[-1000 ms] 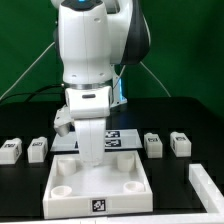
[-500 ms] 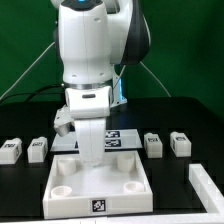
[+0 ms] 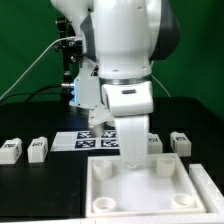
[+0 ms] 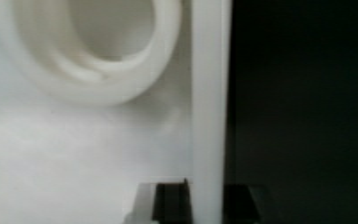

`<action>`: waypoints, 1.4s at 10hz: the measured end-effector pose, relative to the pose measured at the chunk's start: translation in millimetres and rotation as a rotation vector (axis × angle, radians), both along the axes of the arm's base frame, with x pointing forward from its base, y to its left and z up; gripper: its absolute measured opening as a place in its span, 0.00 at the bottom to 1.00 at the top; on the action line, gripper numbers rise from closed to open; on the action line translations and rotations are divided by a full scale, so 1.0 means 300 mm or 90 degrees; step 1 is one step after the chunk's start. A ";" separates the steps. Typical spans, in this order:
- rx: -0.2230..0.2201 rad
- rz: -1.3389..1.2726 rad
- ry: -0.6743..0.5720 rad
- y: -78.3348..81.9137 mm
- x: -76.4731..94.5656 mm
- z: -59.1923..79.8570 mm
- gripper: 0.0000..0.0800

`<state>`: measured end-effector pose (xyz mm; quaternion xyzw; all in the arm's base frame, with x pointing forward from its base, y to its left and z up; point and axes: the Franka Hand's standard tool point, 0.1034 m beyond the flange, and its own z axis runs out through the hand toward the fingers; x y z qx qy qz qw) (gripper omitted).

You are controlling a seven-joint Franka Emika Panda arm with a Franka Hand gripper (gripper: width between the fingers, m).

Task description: Assemble one leg

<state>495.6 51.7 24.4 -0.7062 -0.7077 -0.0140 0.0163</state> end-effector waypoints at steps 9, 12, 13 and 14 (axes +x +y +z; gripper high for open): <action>0.001 -0.016 0.018 0.036 0.000 -0.042 0.47; 0.001 -0.017 0.018 0.033 0.001 -0.042 0.78; 0.001 -0.017 0.018 0.033 0.001 -0.042 0.78; 0.001 -0.017 0.018 0.033 0.001 -0.042 0.81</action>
Offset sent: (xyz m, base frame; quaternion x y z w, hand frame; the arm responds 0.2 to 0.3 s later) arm 0.0202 0.0202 -0.0035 -0.0204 0.0179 -0.0396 0.9988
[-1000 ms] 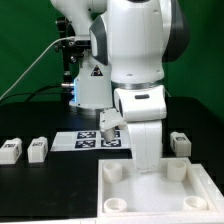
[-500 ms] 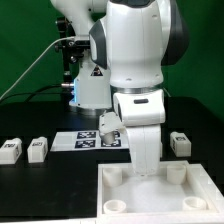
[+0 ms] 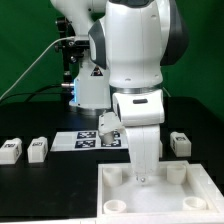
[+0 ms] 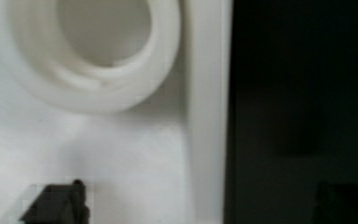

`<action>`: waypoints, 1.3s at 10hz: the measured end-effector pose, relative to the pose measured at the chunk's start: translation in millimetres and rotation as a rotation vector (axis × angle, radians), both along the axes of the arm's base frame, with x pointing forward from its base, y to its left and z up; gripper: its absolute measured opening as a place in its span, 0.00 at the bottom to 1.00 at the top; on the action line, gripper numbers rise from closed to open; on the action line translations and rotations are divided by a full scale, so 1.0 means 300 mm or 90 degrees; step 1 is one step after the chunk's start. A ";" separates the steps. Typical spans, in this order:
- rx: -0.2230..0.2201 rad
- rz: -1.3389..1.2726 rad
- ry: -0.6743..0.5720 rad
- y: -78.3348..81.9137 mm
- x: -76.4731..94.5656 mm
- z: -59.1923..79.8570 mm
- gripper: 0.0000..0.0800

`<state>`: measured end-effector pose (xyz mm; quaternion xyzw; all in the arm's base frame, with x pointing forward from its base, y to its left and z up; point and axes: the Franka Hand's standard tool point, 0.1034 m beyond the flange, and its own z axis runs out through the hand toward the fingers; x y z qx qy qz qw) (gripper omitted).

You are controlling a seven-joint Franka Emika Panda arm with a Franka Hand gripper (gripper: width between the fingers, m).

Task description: Assemble one leg

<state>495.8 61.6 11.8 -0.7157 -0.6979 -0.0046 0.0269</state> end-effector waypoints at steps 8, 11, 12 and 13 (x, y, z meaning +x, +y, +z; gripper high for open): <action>-0.008 -0.096 -0.003 0.008 -0.022 0.063 0.81; -0.010 -0.319 0.002 0.114 -0.071 0.140 0.81; -0.008 -0.427 0.007 0.160 -0.077 0.151 0.81; -0.007 -0.510 0.011 0.209 -0.085 0.156 0.81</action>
Offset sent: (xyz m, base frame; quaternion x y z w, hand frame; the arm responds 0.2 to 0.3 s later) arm 0.0000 0.0000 0.0000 0.0000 0.0000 0.0000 1.0000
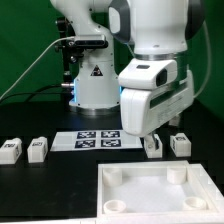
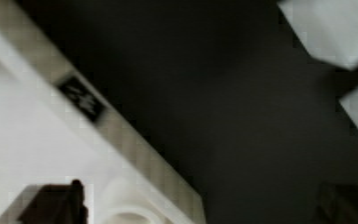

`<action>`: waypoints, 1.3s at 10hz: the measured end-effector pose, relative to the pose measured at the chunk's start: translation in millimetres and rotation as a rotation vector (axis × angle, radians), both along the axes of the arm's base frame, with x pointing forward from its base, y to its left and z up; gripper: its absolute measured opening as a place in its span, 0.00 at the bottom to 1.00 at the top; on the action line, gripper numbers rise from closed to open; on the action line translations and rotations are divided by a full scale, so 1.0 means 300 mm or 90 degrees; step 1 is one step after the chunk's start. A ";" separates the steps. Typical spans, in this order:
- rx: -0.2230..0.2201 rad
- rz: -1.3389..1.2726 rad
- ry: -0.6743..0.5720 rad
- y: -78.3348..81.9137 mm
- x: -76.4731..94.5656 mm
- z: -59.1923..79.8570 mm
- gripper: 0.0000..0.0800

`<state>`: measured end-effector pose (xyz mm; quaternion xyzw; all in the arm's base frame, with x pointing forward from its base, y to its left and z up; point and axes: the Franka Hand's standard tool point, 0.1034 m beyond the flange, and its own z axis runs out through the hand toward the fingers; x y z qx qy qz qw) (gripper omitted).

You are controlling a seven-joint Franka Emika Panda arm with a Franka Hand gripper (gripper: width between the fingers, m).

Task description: Assemble one leg

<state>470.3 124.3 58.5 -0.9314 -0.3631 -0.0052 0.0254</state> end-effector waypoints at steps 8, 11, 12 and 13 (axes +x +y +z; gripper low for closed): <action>0.013 -0.452 0.079 0.138 -0.049 0.001 0.81; -0.063 -0.454 0.200 0.192 -0.128 -0.011 0.81; -0.087 -0.443 0.250 0.199 -0.127 -0.022 0.81; -0.116 -0.429 0.307 0.195 -0.132 -0.022 0.81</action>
Offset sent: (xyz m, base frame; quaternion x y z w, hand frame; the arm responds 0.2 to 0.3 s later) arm 0.0000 0.0000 0.0000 0.0000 0.0000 0.2667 0.9638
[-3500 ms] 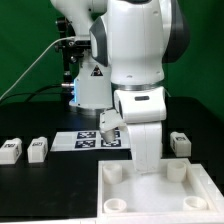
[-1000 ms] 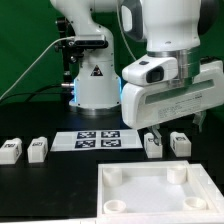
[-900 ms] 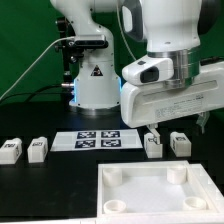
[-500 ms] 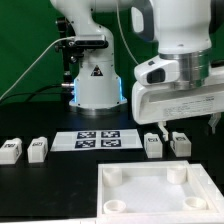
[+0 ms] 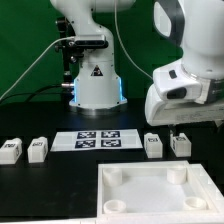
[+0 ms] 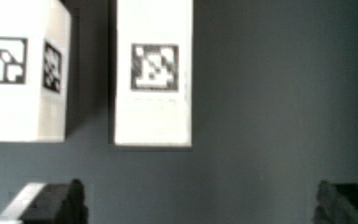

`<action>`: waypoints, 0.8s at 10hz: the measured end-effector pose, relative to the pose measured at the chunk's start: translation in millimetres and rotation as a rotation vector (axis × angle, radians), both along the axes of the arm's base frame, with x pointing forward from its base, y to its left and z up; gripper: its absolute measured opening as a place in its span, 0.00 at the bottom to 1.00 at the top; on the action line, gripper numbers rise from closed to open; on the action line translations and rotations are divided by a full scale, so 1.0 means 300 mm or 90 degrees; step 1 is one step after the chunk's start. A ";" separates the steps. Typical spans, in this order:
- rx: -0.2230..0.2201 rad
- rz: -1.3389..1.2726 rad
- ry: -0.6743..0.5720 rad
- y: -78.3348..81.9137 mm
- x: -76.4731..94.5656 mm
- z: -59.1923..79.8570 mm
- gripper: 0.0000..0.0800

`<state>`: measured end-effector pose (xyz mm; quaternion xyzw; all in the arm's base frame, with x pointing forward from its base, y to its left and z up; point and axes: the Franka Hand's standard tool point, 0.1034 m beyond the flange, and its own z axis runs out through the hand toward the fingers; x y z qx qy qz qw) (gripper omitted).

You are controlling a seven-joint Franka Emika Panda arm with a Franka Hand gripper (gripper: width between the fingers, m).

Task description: Assemble one leg

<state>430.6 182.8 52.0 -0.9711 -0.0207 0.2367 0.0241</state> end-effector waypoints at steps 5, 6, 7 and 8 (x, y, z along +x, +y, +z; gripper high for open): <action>-0.012 0.033 0.237 -0.014 -0.023 -0.005 0.81; -0.013 0.036 0.278 -0.014 -0.023 -0.017 0.81; -0.010 0.034 0.266 -0.009 -0.008 -0.032 0.81; -0.014 0.037 0.268 -0.008 -0.037 -0.043 0.81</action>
Offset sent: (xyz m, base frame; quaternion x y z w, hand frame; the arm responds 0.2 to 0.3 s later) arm 0.0000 0.0000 0.0000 0.0000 -0.1790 0.0000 0.9838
